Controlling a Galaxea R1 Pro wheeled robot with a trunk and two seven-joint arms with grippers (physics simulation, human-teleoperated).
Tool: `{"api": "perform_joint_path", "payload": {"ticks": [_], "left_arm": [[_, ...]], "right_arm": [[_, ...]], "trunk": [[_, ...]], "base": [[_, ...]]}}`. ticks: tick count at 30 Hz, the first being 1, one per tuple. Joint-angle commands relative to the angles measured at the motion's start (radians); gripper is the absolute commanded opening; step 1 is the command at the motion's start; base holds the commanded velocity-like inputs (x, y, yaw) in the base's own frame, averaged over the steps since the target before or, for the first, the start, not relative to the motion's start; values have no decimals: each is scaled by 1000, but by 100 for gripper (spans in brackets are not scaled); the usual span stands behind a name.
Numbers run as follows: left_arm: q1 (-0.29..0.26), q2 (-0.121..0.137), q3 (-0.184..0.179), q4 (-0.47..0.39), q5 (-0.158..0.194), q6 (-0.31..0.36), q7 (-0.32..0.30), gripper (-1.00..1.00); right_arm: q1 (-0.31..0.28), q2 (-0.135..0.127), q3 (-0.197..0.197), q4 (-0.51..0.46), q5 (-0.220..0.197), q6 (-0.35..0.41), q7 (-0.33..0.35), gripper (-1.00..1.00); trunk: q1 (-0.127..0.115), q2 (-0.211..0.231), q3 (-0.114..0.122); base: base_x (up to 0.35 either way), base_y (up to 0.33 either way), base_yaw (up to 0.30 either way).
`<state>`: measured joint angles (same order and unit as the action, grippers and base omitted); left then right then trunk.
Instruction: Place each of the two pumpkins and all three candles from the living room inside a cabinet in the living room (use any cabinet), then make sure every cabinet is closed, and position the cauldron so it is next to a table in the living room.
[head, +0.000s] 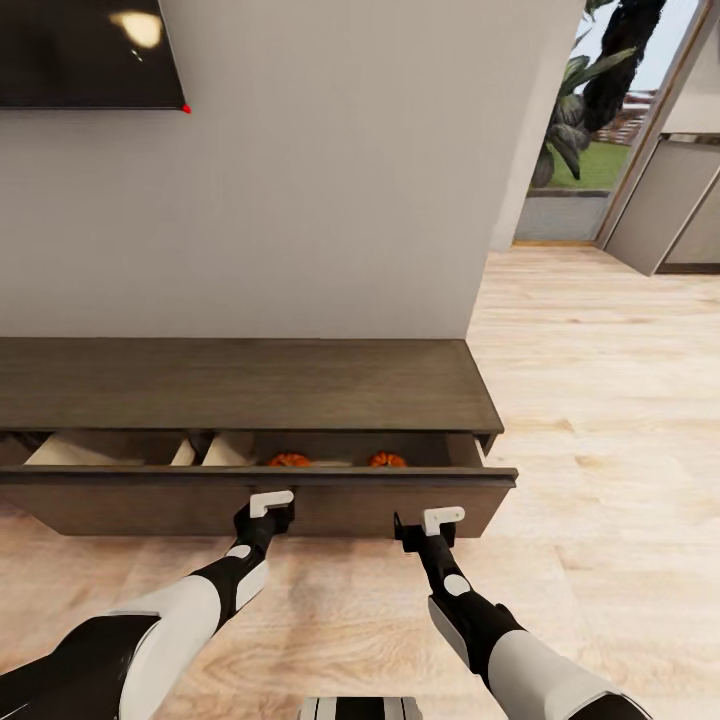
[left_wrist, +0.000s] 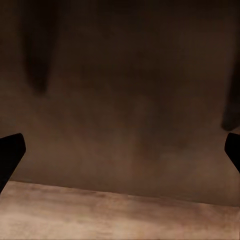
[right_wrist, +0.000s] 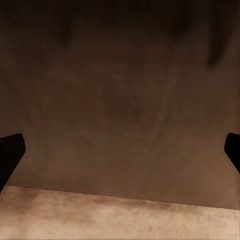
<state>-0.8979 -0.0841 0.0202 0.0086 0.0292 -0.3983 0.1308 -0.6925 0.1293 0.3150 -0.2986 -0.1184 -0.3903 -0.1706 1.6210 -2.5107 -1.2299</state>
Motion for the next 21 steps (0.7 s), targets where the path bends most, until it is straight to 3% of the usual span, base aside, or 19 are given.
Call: {"api": "perform_joint_path", "payload": {"ticks": [1,12,21], "left_arm": [[-1,0,6,1,5,-4,1,100],[-1,0,6,1,5,-4,1,100],[-1,0,6,1,5,-4,1,100]], "right_arm": [[-1,0,9,1,-10,-4,-5,100],[-1,0,9,1,-10,-4,-4,100],[-1,0,9,1,-10,-4,-5,100]], "trunk": [[0,0,-1],[0,0,-1],[0,0,-1]], "base": [[170,0,0],[46,0,0],[149,0,0]]}}
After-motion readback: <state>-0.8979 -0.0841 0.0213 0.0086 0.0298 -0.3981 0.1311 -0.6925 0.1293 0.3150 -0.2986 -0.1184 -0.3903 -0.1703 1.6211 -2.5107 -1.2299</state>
